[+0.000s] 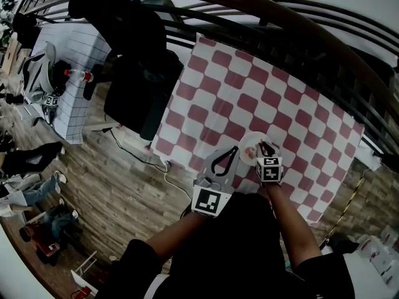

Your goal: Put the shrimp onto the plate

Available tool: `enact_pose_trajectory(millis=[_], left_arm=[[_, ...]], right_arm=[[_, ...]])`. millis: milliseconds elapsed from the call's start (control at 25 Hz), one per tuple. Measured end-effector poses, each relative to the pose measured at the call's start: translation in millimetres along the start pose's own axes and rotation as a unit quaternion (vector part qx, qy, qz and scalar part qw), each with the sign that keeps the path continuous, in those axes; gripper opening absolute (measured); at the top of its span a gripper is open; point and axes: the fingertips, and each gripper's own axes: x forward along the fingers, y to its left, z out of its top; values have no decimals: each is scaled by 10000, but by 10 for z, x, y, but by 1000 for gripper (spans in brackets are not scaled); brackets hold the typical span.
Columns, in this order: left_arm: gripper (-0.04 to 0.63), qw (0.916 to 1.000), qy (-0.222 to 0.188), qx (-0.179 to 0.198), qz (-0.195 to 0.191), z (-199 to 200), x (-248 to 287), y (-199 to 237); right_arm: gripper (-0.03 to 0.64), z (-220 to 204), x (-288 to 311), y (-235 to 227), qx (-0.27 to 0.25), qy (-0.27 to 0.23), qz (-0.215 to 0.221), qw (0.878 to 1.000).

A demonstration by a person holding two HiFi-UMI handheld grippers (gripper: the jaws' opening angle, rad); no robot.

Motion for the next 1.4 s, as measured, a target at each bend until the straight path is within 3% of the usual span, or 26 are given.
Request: enact_pose_trajectory(millis=[840,1400], left_arm=[[8,9996,-60,58,268,45,-113,49],[8,9993,-350,75,104,165,-239,-35]], right_arm=[[85,38,82,86,-138,80,182,9997],[80,527,-568,225,79,-766,324,9965]])
